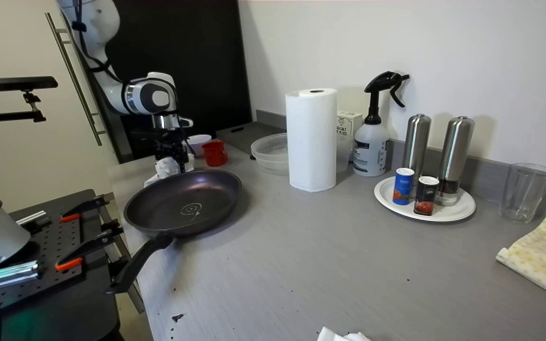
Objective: Clean the pan
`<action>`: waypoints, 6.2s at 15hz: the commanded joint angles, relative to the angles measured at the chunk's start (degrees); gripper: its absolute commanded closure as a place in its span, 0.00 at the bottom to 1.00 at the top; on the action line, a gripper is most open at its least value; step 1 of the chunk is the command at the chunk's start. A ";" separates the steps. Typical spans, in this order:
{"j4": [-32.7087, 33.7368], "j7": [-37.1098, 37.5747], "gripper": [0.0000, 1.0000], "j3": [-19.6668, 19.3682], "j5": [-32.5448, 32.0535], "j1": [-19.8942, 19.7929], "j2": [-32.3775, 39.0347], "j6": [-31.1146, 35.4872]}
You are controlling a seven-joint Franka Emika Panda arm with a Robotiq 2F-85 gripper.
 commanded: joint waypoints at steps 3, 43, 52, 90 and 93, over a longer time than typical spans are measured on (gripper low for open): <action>-4.47 1.30 0.56 -1.65 0.43 1.65 -3.86 3.57; -24.19 1.99 0.96 -7.22 11.83 -18.98 -49.50 -6.41; -20.48 0.97 0.96 -10.46 11.31 -23.50 -38.99 -0.78; -17.19 -26.32 0.96 23.12 17.62 -49.61 1.37 27.46; -20.56 -25.48 0.96 25.81 16.98 -51.66 0.57 27.90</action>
